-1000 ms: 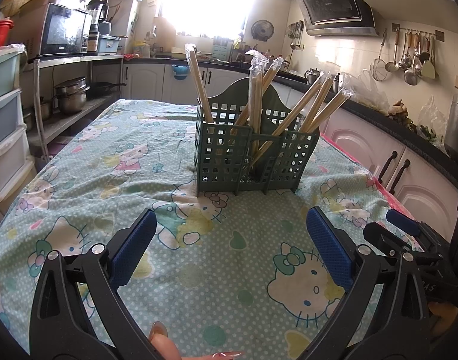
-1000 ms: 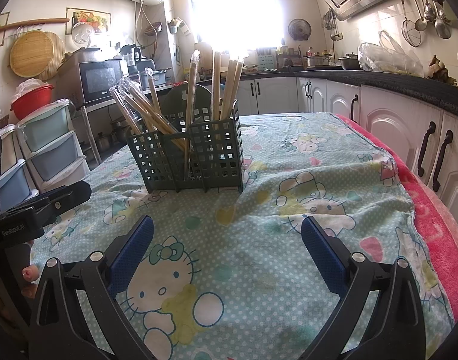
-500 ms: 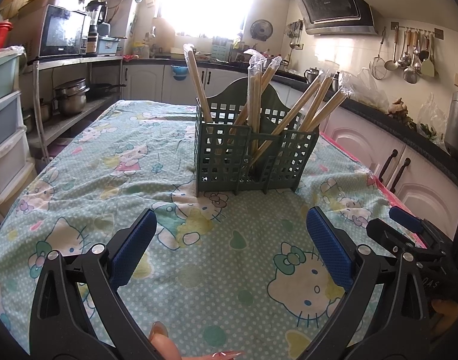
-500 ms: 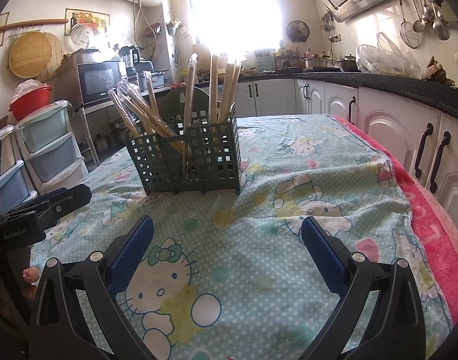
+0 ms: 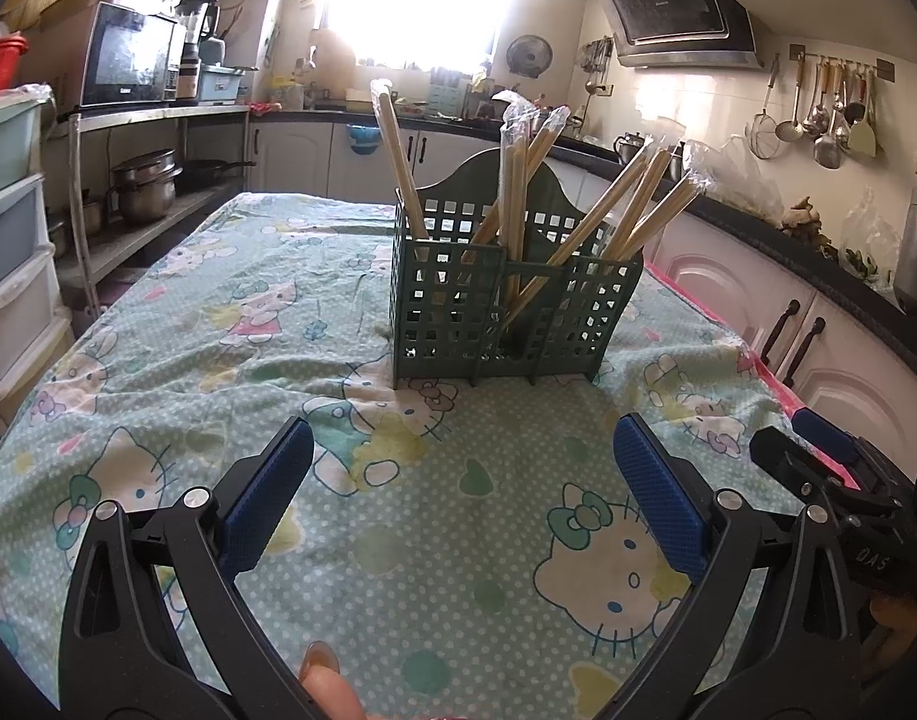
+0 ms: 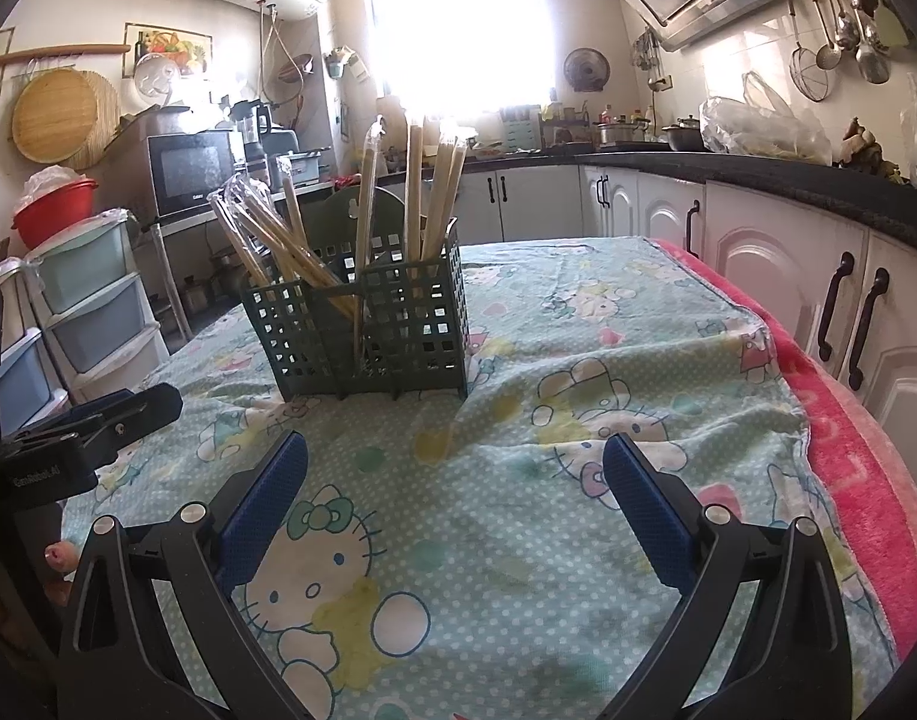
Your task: Organize utensils
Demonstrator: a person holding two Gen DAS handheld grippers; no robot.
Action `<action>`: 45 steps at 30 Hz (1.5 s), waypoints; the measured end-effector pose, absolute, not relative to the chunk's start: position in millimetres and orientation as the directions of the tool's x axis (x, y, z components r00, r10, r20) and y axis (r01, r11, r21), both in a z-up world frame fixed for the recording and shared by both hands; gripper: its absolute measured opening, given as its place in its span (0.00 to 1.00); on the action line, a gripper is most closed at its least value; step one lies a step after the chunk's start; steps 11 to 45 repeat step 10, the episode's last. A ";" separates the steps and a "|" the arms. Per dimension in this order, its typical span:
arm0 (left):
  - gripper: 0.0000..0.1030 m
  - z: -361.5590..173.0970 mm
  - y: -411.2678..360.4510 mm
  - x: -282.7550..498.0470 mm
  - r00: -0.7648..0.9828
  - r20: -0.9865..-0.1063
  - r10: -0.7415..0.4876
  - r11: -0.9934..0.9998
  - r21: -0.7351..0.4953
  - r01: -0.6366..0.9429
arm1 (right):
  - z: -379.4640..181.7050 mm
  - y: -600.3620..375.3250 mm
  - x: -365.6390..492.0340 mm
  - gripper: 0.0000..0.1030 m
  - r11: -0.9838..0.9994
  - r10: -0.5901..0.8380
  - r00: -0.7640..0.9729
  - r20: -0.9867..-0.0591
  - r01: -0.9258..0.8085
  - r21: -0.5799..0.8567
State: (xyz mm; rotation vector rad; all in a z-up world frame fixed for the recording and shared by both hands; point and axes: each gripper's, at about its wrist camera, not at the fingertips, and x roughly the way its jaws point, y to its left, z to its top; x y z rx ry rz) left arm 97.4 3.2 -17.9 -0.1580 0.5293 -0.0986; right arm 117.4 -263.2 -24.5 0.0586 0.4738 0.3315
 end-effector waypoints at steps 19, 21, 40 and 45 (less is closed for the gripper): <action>0.90 -16.0 66.3 134.8 0.786 -0.618 0.021 0.986 -0.118 -0.119 | -14.0 -313.1 161.3 0.94 0.992 0.119 0.828 -0.548 -0.119 0.037; 0.90 -16.0 66.3 134.8 0.786 -0.618 0.021 0.986 -0.118 -0.119 | -14.0 -313.1 161.3 0.94 0.992 0.119 0.828 -0.548 -0.119 0.037; 0.90 -16.0 66.3 134.8 0.786 -0.618 0.021 0.986 -0.118 -0.119 | -14.0 -313.1 161.3 0.94 0.992 0.119 0.828 -0.548 -0.119 0.037; 0.90 -16.0 66.3 134.8 0.786 -0.618 0.021 0.986 -0.118 -0.119 | -14.0 -313.1 161.3 0.94 0.992 0.119 0.828 -0.548 -0.119 0.037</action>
